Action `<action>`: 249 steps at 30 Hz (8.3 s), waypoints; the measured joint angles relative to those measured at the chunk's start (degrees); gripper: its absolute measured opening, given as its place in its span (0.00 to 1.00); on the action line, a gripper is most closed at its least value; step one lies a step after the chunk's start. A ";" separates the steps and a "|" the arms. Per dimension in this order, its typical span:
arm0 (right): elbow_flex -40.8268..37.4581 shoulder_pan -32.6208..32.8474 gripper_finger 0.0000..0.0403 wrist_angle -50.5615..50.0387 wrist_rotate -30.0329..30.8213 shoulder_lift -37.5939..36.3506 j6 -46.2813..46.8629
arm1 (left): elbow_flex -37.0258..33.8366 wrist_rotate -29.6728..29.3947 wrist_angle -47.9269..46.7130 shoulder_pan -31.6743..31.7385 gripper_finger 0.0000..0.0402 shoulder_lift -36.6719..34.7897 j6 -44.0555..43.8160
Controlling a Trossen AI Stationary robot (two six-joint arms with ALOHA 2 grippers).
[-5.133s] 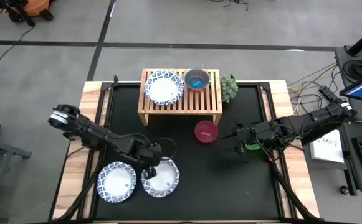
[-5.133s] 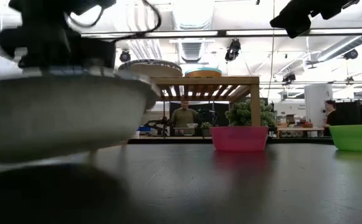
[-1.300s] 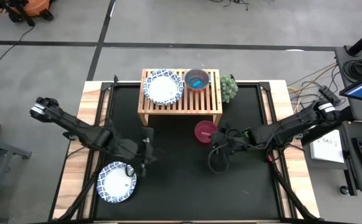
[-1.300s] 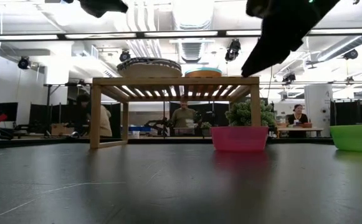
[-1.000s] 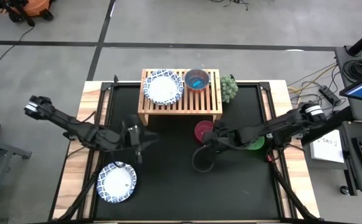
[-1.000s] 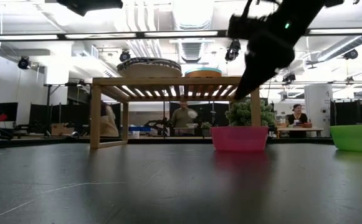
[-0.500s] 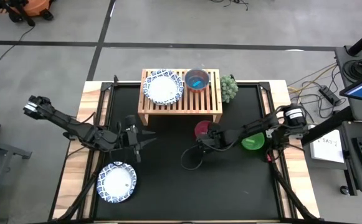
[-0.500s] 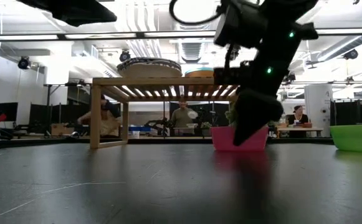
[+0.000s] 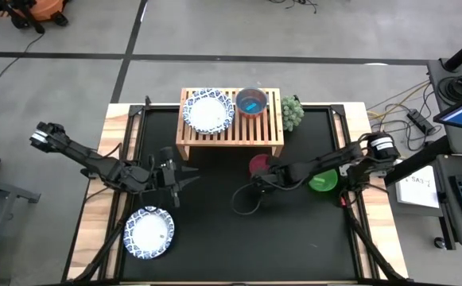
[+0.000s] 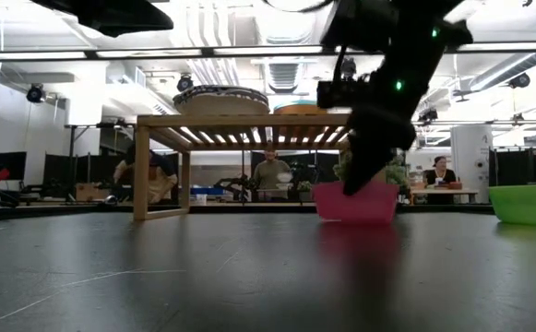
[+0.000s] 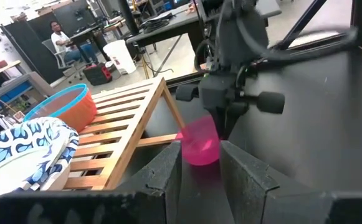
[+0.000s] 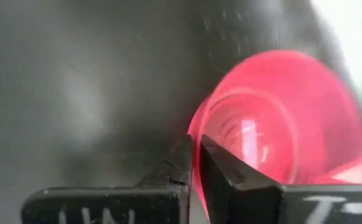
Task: Place and stack bowls onto a shelf
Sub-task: Stack the pink bowl on top of the other blue bowl on the shelf, then stack the white patterned bowl on top of the other white patterned bowl on the shelf
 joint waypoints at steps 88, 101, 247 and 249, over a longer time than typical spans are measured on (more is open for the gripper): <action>26.90 -15.68 0.24 -8.02 -7.19 -7.14 -28.48 | 1.25 0.07 -0.01 0.00 0.23 0.02 -4.57; -5.16 1.94 0.14 20.87 -6.82 -21.58 -27.55 | 1.09 11.04 -0.05 -1.06 0.22 6.09 -29.30; -15.19 2.21 0.13 22.54 -7.08 -35.05 -33.13 | 79.25 -9.01 -89.14 22.80 0.00 51.27 -7.06; -15.19 2.21 0.13 22.41 -7.08 -35.05 -33.13 | 79.23 -5.64 -88.36 26.57 0.00 51.25 -5.90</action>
